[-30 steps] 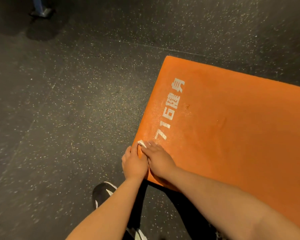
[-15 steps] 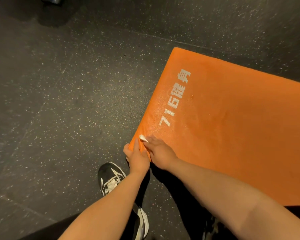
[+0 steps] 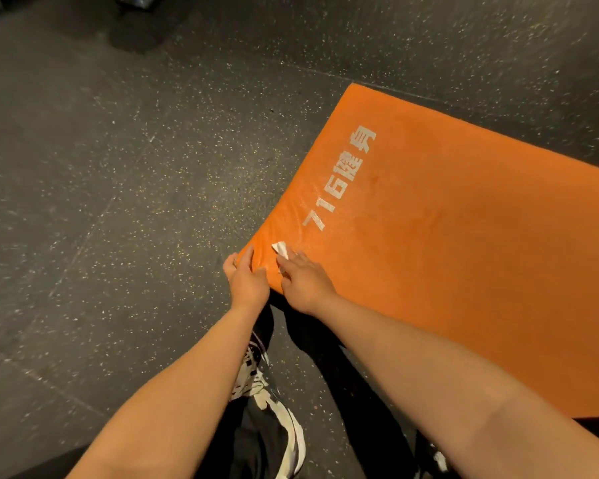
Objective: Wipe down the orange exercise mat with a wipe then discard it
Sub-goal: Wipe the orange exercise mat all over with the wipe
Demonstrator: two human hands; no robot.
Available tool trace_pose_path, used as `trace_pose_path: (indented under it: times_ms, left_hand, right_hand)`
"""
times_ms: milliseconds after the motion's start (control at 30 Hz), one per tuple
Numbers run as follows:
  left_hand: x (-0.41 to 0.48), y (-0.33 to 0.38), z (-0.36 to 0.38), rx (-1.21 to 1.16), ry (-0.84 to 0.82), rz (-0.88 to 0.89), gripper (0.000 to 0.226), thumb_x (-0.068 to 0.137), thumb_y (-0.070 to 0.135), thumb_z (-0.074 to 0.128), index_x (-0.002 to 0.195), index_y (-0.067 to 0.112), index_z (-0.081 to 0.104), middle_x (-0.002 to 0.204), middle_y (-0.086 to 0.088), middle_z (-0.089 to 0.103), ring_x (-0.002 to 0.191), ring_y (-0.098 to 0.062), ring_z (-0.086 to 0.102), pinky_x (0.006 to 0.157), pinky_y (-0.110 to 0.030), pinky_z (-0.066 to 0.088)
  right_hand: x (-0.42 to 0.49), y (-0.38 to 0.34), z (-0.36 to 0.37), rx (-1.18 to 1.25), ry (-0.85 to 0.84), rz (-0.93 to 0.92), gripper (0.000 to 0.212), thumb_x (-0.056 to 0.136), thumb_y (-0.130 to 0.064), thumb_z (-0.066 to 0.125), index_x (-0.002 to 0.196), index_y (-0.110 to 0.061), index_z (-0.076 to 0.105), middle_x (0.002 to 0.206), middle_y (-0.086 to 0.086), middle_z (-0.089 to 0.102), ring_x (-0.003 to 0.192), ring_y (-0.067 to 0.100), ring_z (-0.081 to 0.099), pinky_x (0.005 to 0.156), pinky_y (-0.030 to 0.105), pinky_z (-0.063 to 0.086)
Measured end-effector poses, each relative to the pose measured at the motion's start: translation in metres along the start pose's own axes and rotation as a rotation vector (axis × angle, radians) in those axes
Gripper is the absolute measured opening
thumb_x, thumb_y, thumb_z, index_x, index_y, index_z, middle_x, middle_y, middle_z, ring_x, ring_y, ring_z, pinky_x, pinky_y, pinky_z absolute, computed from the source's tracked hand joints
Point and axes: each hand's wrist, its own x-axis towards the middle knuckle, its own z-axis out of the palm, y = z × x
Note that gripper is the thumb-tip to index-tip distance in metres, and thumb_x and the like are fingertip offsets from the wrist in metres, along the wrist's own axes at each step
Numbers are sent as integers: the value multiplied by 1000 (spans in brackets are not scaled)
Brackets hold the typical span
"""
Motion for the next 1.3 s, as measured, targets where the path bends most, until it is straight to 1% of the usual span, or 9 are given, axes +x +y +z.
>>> trace_pose_path:
  times_ms: [133, 300, 400, 567, 800, 900, 1100, 1200, 1300]
  left_hand:
    - [-9, -7, 12, 181, 16, 127, 47, 105, 15, 41, 152, 19, 40, 166, -4, 10, 153, -25, 5, 120, -28, 9]
    - [-16, -2, 36, 184, -173, 328, 40, 108, 20, 39, 146, 14, 50, 155, -3, 43, 144, -17, 35, 112, -18, 20]
    - [-16, -12, 47, 266, -265, 333, 44, 107, 23, 42, 150, 10, 44, 160, -5, 36, 148, -20, 29, 118, -23, 16]
    - [-14, -39, 50, 663, -272, 538, 56, 107, 34, 36, 158, 16, 22, 168, -6, 8, 155, -18, 8, 124, -40, 13]
    - [-10, -35, 44, 629, -56, 316, 45, 107, 38, 29, 151, 30, 37, 168, 1, 12, 154, -17, 4, 123, -48, 8]
    - [-27, -30, 63, 532, -124, 435, 39, 108, 33, 32, 141, 28, 53, 165, -1, 22, 154, -14, 11, 122, -45, 13]
    - [-34, -48, 69, 566, -207, 586, 57, 100, 11, 48, 154, 27, 37, 163, 2, 28, 152, -13, 20, 120, -42, 21]
    - [-11, -51, 46, 679, -52, 480, 68, 94, 4, 52, 157, 22, 31, 164, -3, 25, 153, -20, 15, 117, -42, 24]
    - [-1, -50, 35, 700, -5, 391, 60, 99, 9, 47, 156, 17, 30, 165, -5, 21, 152, -22, 13, 112, -44, 30]
  right_hand:
    - [-8, 3, 15, 109, 40, 33, 58, 106, -20, 40, 161, -28, 24, 170, -1, -6, 156, 22, -3, 127, 40, 7]
    - [-22, 22, 17, 243, 170, 4, 50, 107, -15, 42, 157, -22, 38, 165, 6, 27, 151, 25, 24, 120, 27, 17]
    - [-34, 51, 16, -38, 288, 172, 53, 108, -21, 38, 160, -26, 26, 169, 3, 17, 156, 23, 9, 126, 45, 6]
    - [-43, 60, 22, -174, 164, 190, 56, 110, -26, 29, 163, -23, 10, 170, 1, -5, 156, 21, -11, 125, 44, -3]
    - [-40, 56, 26, -186, 116, 235, 64, 108, -21, 35, 163, -24, 3, 170, 3, -11, 156, 25, -13, 127, 45, 0]
    - [-39, 52, 28, -157, 136, 250, 65, 107, -20, 37, 163, -24, 4, 170, 3, -11, 155, 25, -15, 127, 46, -1]
    - [-46, 56, 32, -113, 186, 220, 57, 110, -24, 33, 163, -24, 12, 170, 1, -6, 156, 22, -13, 127, 42, -4]
    - [-47, 58, 33, -103, 178, 212, 55, 111, -27, 29, 163, -24, 12, 170, 2, -5, 156, 22, -12, 125, 40, -7]
    - [-47, 59, 32, -86, 179, 209, 56, 110, -25, 31, 163, -23, 13, 170, 3, -3, 156, 22, -11, 123, 39, -8]
